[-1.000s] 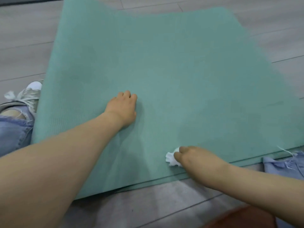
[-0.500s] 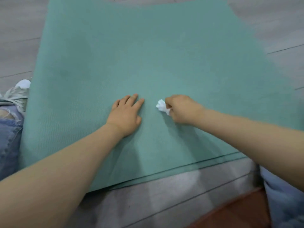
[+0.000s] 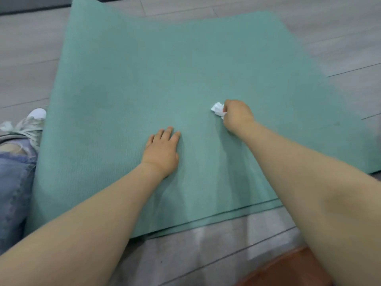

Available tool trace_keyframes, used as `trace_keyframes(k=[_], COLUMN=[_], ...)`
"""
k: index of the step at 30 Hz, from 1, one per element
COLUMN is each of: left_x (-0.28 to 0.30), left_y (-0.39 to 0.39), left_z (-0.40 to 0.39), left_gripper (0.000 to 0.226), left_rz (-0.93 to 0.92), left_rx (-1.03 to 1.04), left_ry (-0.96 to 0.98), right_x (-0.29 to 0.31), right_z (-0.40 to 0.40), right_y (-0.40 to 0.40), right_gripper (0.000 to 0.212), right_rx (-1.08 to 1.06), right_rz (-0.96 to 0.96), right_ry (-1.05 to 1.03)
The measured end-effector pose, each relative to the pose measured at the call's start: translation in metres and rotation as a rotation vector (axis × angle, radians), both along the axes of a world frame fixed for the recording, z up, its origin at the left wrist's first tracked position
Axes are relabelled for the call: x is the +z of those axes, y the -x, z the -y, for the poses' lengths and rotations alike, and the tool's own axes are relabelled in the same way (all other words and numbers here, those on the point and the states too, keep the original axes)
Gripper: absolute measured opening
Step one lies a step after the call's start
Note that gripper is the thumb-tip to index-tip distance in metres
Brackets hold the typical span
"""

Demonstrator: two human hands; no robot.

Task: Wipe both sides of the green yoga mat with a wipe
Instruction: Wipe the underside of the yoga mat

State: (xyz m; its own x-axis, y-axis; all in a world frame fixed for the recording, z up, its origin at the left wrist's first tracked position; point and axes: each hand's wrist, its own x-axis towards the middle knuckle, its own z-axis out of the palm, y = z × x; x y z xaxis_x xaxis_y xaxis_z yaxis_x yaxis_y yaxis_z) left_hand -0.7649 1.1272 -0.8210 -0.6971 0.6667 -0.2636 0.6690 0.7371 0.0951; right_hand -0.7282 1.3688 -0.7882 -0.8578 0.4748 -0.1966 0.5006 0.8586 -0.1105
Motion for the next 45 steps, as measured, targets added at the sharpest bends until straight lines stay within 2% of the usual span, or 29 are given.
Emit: trace_keyframes(k=[1, 2, 4, 8, 10, 14, 16, 19, 22, 23, 24, 26, 29, 32, 34, 35, 36, 37, 40, 41, 42, 43, 45], left_x=[-0.001, -0.002, -0.004, -0.005, -0.004, 0.004, 0.005, 0.001, -0.002, -0.002, -0.002, -0.002, 0.005, 0.011, 0.010, 0.008, 0.003, -0.003, -0.014, -0.016, -0.017, -0.017, -0.020], left_y=[0.000, 0.001, 0.000, 0.000, 0.001, 0.011, 0.011, 0.004, -0.010, -0.014, -0.017, -0.016, 0.008, 0.028, 0.023, 0.015, 0.004, -0.009, -0.065, -0.083, -0.097, -0.103, -0.106], left_z=[0.001, 0.002, 0.004, 0.004, 0.006, 0.009, 0.011, 0.011, 0.009, 0.009, 0.009, 0.013, 0.022, 0.033, 0.037, 0.038, 0.039, 0.040, 0.030, 0.025, 0.021, 0.018, 0.014], left_gripper=[0.066, 0.066, 0.066, 0.065, 0.065, 0.063, 0.062, 0.063, 0.064, 0.066, 0.068, 0.070, 0.062, 0.052, 0.054, 0.061, 0.069, 0.075, 0.069, 0.066, 0.064, 0.063, 0.063], left_rz=[-0.005, -0.005, -0.023, -0.036, -0.033, 0.009, 0.023, 0.008, -0.001, -0.007, -0.008, 0.000, 0.029, 0.096, 0.097, 0.088, 0.073, 0.054, 0.019, 0.031, 0.035, 0.031, 0.013], left_rx=[0.000, -0.008, -0.021, -0.045, -0.057, -0.097, -0.101, -0.080, -0.040, -0.040, -0.047, -0.070, -0.106, -0.186, -0.206, -0.180, -0.137, -0.083, 0.061, 0.082, 0.092, 0.090, 0.052], left_ry=[-0.007, -0.007, -0.003, 0.008, -0.004, -0.018, -0.018, -0.017, 0.022, 0.046, 0.067, 0.075, -0.039, -0.029, -0.031, -0.047, -0.064, -0.071, -0.097, -0.102, -0.102, -0.101, -0.120], right_x=[-0.002, -0.001, 0.001, 0.025, 0.028, 0.022, 0.016, 0.005, -0.008, -0.014, -0.016, -0.014, -0.011, 0.001, 0.000, -0.003, -0.006, -0.009, -0.010, -0.009, -0.009, -0.008, 0.001], right_z=[0.007, 0.017, 0.042, 0.077, 0.076, 0.062, 0.048, 0.004, -0.037, -0.040, -0.035, -0.011, 0.027, 0.052, 0.049, 0.039, 0.027, 0.014, -0.021, -0.023, -0.019, -0.009, 0.017], right_y=[-0.005, -0.020, -0.069, -0.176, -0.185, -0.147, -0.112, -0.052, -0.025, -0.023, -0.025, -0.040, -0.098, -0.167, -0.176, -0.164, -0.145, -0.124, -0.071, -0.063, -0.057, -0.054, -0.070], right_gripper=[0.020, 0.018, 0.013, 0.017, 0.020, 0.023, 0.023, 0.021, 0.023, 0.022, 0.022, 0.024, 0.021, 0.017, 0.016, 0.015, 0.015, 0.016, 0.015, 0.019, 0.023, 0.028, 0.033], right_rx=[-0.004, 0.081, 0.367, 0.842, 0.928, 0.893, 0.805, 0.529, 0.017, -0.091, -0.092, 0.082, 0.459, 0.895, 1.070, 1.093, 1.050, 0.921, 0.282, 0.133, 0.059, 0.071, 0.205], right_rz=[-0.028, -0.013, 0.060, 0.405, 0.528, 0.440, 0.360, 0.196, -0.010, -0.061, -0.077, -0.011, 0.119, 0.092, 0.076, 0.080, 0.074, 0.067, 0.011, 0.033, 0.052, 0.056, 0.119], right_ry=[0.040, 0.054, 0.109, 0.192, 0.123, 0.086, -0.004, -0.118, -0.104, -0.088, -0.081, -0.058, -0.003, 0.078, 0.076, 0.052, 0.024, -0.015, -0.125, -0.143, -0.163, -0.171, -0.185])
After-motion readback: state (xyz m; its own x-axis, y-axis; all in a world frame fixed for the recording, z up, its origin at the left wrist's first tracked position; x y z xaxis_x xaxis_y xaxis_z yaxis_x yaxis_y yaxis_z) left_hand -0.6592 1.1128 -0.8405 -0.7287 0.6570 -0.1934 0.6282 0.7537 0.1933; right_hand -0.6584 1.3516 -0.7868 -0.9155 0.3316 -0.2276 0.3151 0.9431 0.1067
